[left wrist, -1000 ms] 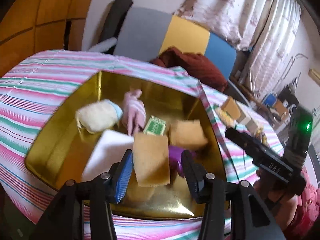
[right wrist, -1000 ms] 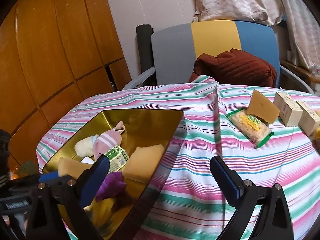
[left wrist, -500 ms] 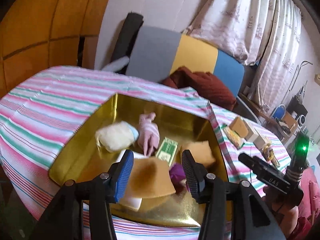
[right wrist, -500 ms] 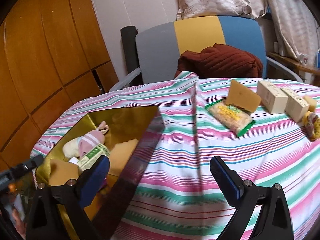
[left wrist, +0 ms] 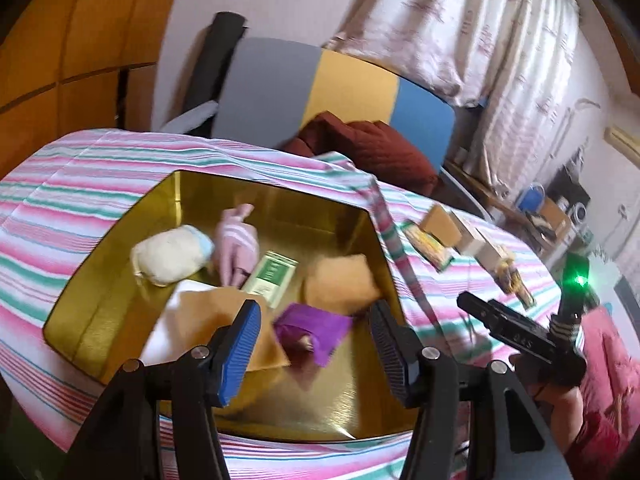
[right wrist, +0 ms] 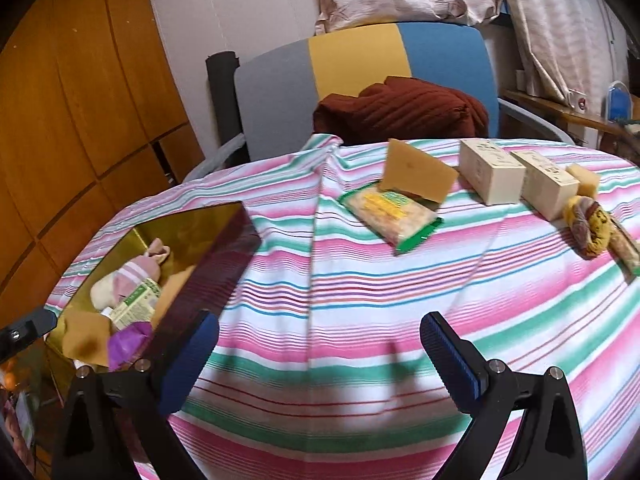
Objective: Organize objects
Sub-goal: 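Move both tools back toward the remaining objects on the table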
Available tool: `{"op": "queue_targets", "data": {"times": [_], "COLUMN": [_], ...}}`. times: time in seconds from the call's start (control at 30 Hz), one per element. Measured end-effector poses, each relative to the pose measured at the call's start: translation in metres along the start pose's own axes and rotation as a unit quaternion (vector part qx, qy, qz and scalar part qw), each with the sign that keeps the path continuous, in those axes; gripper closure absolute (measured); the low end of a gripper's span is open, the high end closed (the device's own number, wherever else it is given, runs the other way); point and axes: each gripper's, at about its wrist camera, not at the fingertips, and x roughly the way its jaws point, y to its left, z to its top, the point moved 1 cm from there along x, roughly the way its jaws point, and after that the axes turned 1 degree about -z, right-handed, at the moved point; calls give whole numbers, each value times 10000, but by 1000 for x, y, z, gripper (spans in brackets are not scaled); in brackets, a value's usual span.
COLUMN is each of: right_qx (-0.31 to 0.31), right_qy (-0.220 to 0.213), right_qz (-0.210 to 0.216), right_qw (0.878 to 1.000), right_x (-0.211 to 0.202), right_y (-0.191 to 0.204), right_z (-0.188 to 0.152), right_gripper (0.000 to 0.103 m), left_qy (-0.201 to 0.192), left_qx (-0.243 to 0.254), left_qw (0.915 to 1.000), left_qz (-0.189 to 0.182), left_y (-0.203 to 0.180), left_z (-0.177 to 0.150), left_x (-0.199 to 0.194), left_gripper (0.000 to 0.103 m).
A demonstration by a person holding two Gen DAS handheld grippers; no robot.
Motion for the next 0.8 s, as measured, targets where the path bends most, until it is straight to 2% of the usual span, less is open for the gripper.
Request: {"op": "queue_targets", "data": {"times": [0.13, 0.43, 0.6, 0.8], "right_qx": [-12, -6, 76, 201], "right_qy": [0, -230, -292, -429], "right_qz": [-186, -1142, -1686, -2196], "right_qw": [9998, 9932, 9852, 9744], "right_x": [-3, -17, -20, -14], "right_y": [-17, -82, -133, -190], "right_z": [-4, 4, 20, 55], "right_gripper": [2, 5, 13, 18], "left_qy": [55, 283, 522, 728], "left_qx": [133, 207, 353, 382], "left_qw": [9998, 9981, 9956, 9930], "left_qz": [-169, -511, -700, -848], "left_y": [-19, -62, -88, -111], "left_z": [1, 11, 11, 13], "left_x": [5, 28, 45, 61], "left_gripper": [46, 45, 45, 45]}}
